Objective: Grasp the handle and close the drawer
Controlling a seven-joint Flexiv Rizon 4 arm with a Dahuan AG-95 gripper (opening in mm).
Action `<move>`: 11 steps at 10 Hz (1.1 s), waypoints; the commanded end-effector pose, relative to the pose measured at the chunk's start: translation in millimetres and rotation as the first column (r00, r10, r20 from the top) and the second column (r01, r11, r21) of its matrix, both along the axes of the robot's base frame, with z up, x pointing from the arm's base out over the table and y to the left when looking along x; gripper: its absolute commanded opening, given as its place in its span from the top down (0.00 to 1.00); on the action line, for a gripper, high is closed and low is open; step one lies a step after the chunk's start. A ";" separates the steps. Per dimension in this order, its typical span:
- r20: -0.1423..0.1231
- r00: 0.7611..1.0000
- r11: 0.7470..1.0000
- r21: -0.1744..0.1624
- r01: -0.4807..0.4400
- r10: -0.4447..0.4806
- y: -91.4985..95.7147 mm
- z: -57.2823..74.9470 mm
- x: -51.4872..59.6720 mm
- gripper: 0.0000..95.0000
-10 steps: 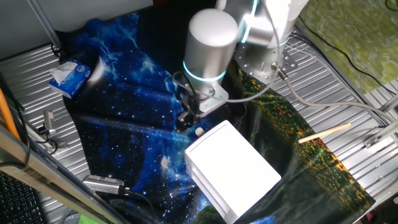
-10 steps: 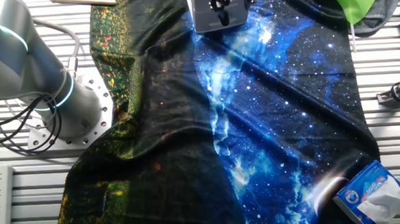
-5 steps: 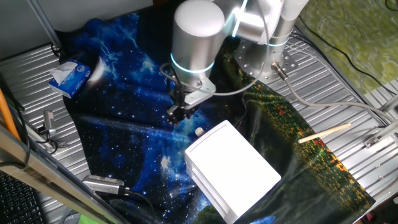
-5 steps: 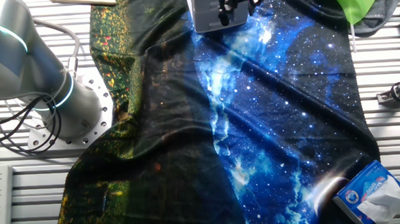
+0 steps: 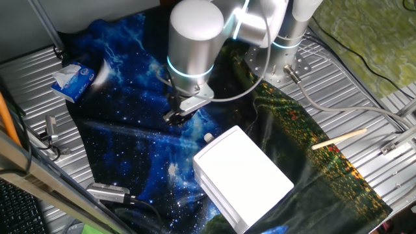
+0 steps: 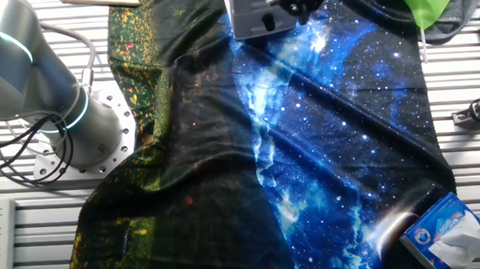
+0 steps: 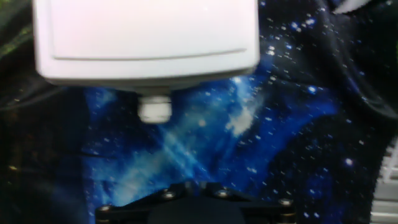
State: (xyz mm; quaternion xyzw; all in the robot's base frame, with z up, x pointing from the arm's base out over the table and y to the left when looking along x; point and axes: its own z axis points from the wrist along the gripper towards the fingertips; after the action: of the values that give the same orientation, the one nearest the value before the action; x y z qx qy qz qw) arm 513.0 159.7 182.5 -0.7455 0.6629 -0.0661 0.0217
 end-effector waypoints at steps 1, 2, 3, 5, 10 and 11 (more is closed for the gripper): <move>-0.003 1.000 1.000 0.000 0.016 -0.016 -3.2 6.5 3.7 1.00; -0.001 0.999 0.999 -0.005 0.038 -0.038 -4.9 7.7 3.1 1.00; 0.000 0.998 0.998 -0.009 0.058 -0.058 -4.9 7.9 3.0 1.00; 0.006 0.992 0.992 -0.024 0.123 -0.123 -5.1 8.9 2.6 1.00; 0.010 0.988 0.988 -0.025 0.151 -0.151 -5.1 11.6 1.7 1.00; 0.009 0.990 0.989 -0.024 0.143 -0.142 -5.1 11.6 1.7 1.00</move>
State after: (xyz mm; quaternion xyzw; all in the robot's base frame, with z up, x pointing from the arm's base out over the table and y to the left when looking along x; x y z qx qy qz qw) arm 514.0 154.3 194.0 -0.6965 0.7131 -0.0787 0.0101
